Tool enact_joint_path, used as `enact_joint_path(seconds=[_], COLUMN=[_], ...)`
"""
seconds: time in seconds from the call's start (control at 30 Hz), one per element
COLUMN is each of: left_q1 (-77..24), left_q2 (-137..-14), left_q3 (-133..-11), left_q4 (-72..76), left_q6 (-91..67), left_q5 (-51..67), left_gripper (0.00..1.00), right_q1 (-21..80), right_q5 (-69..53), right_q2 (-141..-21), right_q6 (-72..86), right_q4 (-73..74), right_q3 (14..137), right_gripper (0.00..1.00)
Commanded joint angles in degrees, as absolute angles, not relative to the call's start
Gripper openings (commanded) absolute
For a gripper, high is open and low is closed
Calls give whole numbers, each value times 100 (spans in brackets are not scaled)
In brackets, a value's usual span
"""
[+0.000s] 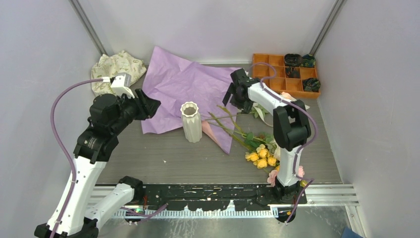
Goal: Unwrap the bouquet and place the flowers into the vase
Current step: Pick up the fake flower from the wrapping paper.
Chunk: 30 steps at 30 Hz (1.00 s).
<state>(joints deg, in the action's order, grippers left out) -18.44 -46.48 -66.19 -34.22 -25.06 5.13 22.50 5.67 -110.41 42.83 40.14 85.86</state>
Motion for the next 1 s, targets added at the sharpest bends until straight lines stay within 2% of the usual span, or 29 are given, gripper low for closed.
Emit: enact_joint_path(seconds=[0.0,0.27,0.37,0.43,0.57,0.7,0.77,0.97], left_q1=[-1867,-1863,-1869,-1865,-1867,-1871,-1868,-1864], left_q2=[-4429,-4435,-4401,-4355,-4306,-4266,-4255,-4271], left_q3=[-6755,-6655,-6640,-6621,-6638,-6671,-6686,-6831], left_q4=[-3325,-3258,-3275,-3278,-3318,-3393,-3399,-3445], left_q6=[-2388,-2399,-2395,-2391,-2374,-2360,-2379,-2442], left_q5=[461,532,538,492,475,448,448,518], left_gripper=[46,45,45,45,46,46,46,46], right_q1=[2266,2264,2268,2260,2224,2231,2251,2510], right_q5=[868,938,935,949,908,880,907,1123], right_q2=[-11630,-11499,-11584,-11676,-11914,-11807,-11599,-10559], right_q6=[4957,5291,5321,5341,5350,5457,5514,5570], right_q4=[4227,4077,4120,4092,4109,3956,3865,3768], right_q3=[9047,8696,8744,8800,8996,8762,8572,8067], right_gripper=[91,91,87,75,36,11,2,1])
